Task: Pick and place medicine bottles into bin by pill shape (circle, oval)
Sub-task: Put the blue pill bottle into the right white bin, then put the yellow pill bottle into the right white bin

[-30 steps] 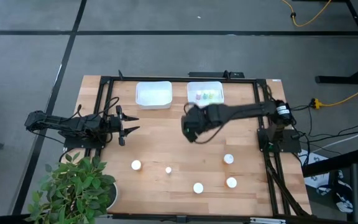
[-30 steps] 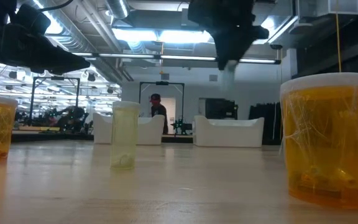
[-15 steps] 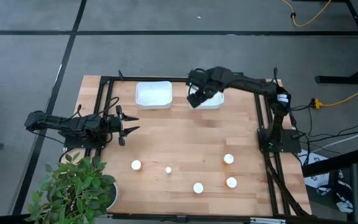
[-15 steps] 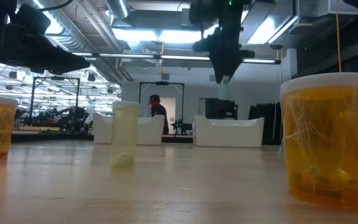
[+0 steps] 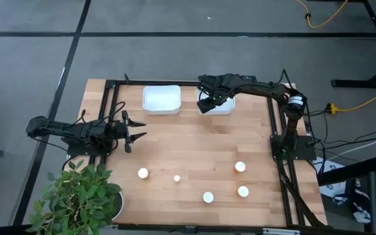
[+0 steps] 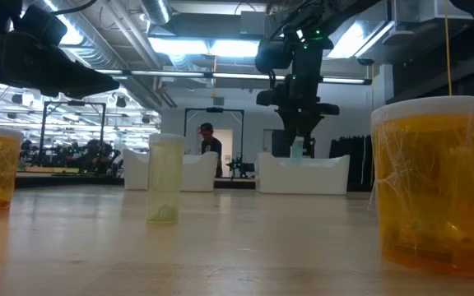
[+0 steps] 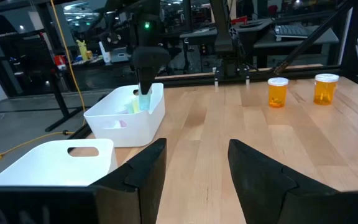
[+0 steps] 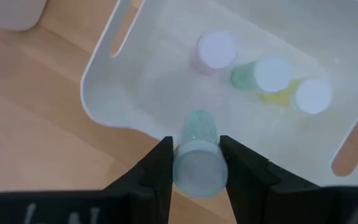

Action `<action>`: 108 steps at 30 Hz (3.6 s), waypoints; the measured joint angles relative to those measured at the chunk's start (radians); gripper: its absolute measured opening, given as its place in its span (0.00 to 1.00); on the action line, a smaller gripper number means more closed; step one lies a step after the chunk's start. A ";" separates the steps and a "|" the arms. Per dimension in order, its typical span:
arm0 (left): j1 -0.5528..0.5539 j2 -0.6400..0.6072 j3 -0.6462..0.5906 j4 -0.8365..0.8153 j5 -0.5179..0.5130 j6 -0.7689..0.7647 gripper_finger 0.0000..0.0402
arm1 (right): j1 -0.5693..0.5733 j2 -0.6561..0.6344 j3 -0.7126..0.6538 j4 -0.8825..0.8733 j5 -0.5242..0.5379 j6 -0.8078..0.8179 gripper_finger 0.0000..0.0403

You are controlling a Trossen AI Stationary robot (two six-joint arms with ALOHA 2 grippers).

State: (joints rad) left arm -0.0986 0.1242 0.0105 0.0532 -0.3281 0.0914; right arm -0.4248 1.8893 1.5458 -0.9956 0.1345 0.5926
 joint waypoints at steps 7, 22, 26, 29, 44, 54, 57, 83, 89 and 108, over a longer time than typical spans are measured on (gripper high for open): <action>0.000 0.000 0.000 0.000 0.000 0.000 0.41 | -0.012 0.000 -0.063 0.085 0.001 0.002 0.30; 0.000 0.000 0.000 0.000 0.000 0.000 0.41 | -0.018 0.000 -0.115 0.121 0.003 0.004 0.30; 0.000 0.000 0.000 0.000 0.000 0.000 0.41 | -0.018 0.000 -0.115 0.123 0.003 0.004 0.31; 0.000 0.000 0.000 0.000 0.000 0.000 0.41 | -0.018 0.000 -0.115 0.124 0.003 0.004 0.33; 0.000 0.000 0.000 0.000 0.000 0.000 0.41 | -0.018 0.000 -0.115 0.124 0.004 0.004 0.39; 0.000 0.000 0.000 0.000 0.000 0.000 0.41 | -0.018 0.000 -0.093 0.120 0.004 0.004 0.38; 0.000 0.000 0.000 0.000 0.000 0.000 0.41 | -0.015 0.000 -0.053 0.109 0.004 0.004 0.37; 0.000 0.000 0.000 0.000 0.001 -0.011 0.41 | 0.396 0.000 0.087 0.119 -0.034 -0.001 0.35; 0.000 0.000 0.000 0.000 0.001 -0.011 0.41 | 0.488 0.000 0.087 0.119 -0.032 0.001 0.35; 0.000 0.000 0.000 0.000 0.001 -0.010 0.41 | 0.733 0.000 0.086 0.154 -0.103 -0.133 0.35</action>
State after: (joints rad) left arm -0.0990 0.1242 0.0109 0.0532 -0.3275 0.0814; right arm 0.3083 1.8893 1.6318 -0.8412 0.0313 0.4594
